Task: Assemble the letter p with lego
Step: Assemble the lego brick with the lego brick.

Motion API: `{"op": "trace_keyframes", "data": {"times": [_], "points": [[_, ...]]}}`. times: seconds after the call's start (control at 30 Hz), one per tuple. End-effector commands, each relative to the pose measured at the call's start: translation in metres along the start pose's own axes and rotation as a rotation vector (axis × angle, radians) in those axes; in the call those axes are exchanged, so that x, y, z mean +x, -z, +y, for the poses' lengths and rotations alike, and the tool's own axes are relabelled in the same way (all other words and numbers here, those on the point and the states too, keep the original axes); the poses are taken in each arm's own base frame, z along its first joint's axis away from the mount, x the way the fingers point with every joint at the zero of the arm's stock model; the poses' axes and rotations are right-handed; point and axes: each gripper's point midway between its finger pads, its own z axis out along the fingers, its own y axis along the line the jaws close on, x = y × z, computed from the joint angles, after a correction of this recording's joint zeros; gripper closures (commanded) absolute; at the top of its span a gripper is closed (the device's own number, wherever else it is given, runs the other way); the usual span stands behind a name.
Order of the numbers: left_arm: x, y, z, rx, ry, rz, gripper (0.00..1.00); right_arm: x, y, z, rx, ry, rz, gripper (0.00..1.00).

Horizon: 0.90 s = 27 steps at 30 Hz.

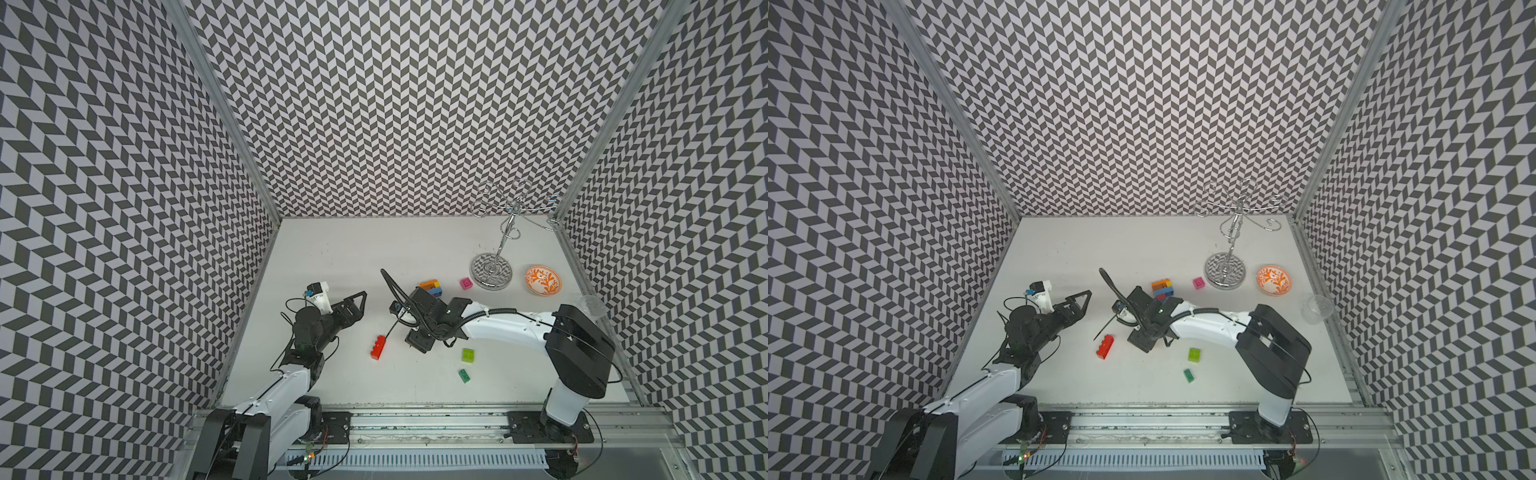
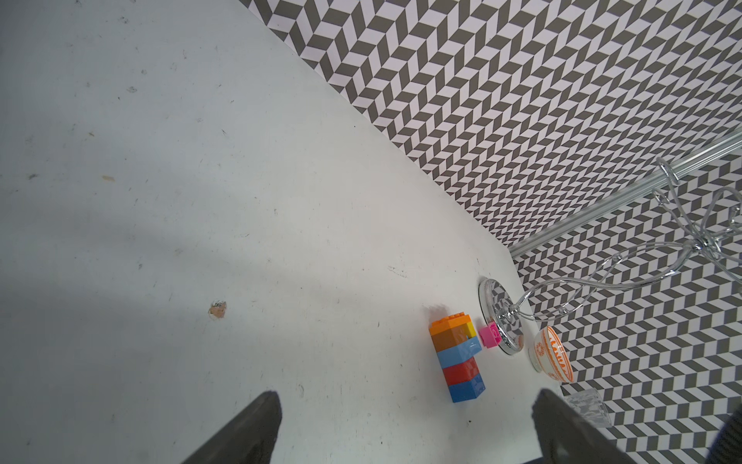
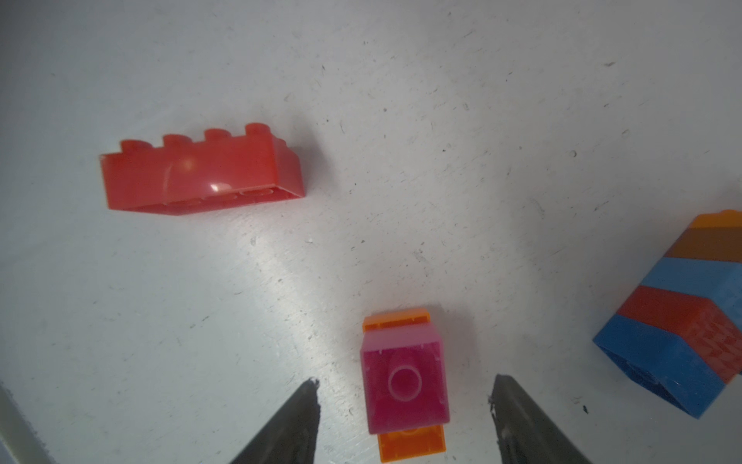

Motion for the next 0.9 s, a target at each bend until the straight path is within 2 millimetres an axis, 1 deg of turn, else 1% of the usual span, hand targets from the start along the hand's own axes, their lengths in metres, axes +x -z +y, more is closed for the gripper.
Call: {"op": "trace_keyframes", "data": {"times": [0.0,0.13,0.27,0.37,0.43,0.7,0.87], "points": [[-0.002,-0.001,-0.006,0.024,-0.017,-0.006,0.0,-0.011,-0.003,-0.003,-0.001,0.007,-0.029,0.31],[-0.002,-0.001,-0.006,0.026,-0.017,-0.006,0.0,-0.01,-0.006,-0.003,-0.002,0.007,-0.023,0.37],[-0.002,-0.001,-0.006,0.025,-0.017,-0.006,0.0,-0.011,-0.007,-0.003,-0.007,0.007,-0.025,0.46],[-0.002,-0.001,-0.006,0.024,-0.017,-0.005,0.0,-0.012,-0.007,-0.001,-0.013,0.009,-0.028,0.49],[-0.002,-0.001,-0.006,0.024,-0.017,-0.004,0.0,-0.012,-0.007,-0.001,-0.018,0.008,-0.032,0.53],[-0.001,-0.001,-0.005,0.023,-0.017,-0.003,0.0,-0.008,-0.013,0.002,-0.031,0.009,-0.018,0.59],[-0.002,-0.001,-0.006,0.025,-0.018,-0.003,0.0,-0.003,-0.017,0.003,-0.035,0.006,-0.001,0.7]]}}
